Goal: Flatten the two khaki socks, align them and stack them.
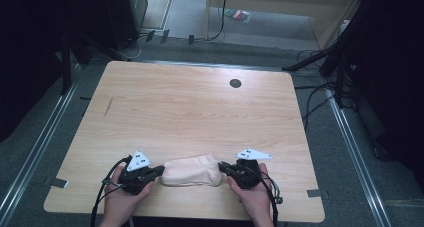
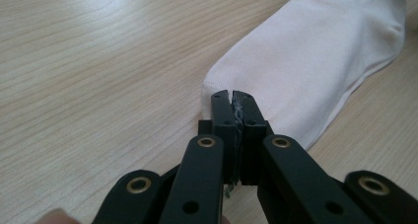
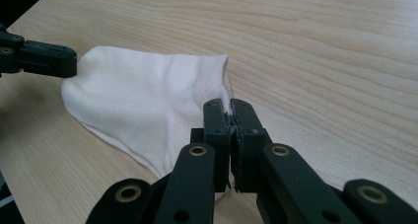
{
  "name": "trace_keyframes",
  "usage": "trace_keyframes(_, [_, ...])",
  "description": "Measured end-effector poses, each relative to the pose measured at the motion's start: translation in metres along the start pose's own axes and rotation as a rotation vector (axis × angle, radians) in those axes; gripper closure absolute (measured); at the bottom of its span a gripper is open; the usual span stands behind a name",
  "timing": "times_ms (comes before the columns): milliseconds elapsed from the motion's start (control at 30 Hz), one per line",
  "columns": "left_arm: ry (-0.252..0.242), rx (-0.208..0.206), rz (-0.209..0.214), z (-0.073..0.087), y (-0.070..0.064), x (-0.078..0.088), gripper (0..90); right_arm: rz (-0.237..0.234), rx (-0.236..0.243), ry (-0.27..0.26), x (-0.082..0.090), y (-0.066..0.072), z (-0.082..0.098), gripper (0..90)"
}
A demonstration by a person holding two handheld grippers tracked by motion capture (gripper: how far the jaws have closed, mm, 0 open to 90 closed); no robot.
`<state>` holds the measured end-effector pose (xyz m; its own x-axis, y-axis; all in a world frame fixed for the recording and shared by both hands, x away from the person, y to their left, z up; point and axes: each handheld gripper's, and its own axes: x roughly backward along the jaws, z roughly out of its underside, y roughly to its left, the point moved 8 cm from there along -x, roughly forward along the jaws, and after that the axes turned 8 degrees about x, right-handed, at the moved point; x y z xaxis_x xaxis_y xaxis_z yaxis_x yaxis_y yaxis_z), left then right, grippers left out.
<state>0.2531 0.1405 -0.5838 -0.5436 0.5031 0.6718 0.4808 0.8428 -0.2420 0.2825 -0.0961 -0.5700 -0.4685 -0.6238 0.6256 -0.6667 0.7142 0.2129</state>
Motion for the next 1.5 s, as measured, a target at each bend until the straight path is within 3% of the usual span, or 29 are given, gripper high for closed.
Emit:
trace_keyframes(267, [0.023,-0.014,-0.020,0.003,0.004,-0.004,90.0,0.052,0.022,0.052,-0.005,-0.008,0.008,87.8])
trace_keyframes(333, [0.015,-0.015,-0.006,0.002,0.003,-0.003,90.0,0.040,0.017,0.059,-0.008,-0.007,0.010,86.6])
trace_keyframes(367, [0.009,-0.015,-0.006,0.002,0.002,-0.003,87.2,0.030,0.017,0.064,-0.009,-0.005,0.010,79.6])
trace_keyframes(433, [0.002,-0.009,-0.007,0.002,0.003,-0.002,70.4,0.027,0.030,0.059,-0.010,-0.005,0.010,61.2])
trace_keyframes(500, [-0.040,0.000,0.004,-0.002,0.003,0.001,60.5,0.037,0.036,0.030,-0.007,-0.004,0.008,57.7])
trace_keyframes(600, [-0.129,0.001,0.015,-0.011,-0.001,0.009,61.2,0.027,0.041,-0.056,0.003,0.002,0.000,63.6])
trace_keyframes(667, [-0.148,0.005,0.027,-0.014,-0.004,0.009,68.3,0.021,0.062,-0.085,0.005,0.009,-0.003,71.5])
trace_keyframes(733, [-0.119,0.018,0.028,-0.011,-0.003,0.002,73.8,0.014,0.079,-0.080,0.001,0.014,-0.002,76.8])
trace_keyframes(833, [-0.071,0.039,0.024,-0.006,0.001,-0.010,75.9,0.007,0.084,-0.027,-0.012,0.017,0.006,81.0])
trace_keyframes(967, [-0.013,0.012,-0.003,0.001,0.000,-0.020,73.0,0.038,0.088,0.043,-0.027,0.013,0.018,83.3])
trace_keyframes(1133, [-0.009,0.007,-0.026,0.002,0.003,-0.023,70.1,0.044,0.074,0.036,-0.028,0.011,0.019,85.9])
trace_keyframes(1333, [-0.020,0.007,-0.035,-0.002,0.007,-0.026,71.4,0.055,0.093,0.023,-0.031,0.010,0.018,87.7])
trace_keyframes(1433, [-0.030,-0.007,-0.033,-0.002,0.008,-0.025,68.6,0.041,0.090,0.019,-0.030,0.011,0.017,80.5])
trace_keyframes(1500, [-0.051,0.007,-0.002,-0.004,0.008,-0.023,60.4,0.029,0.097,-0.010,-0.028,0.011,0.015,73.3])
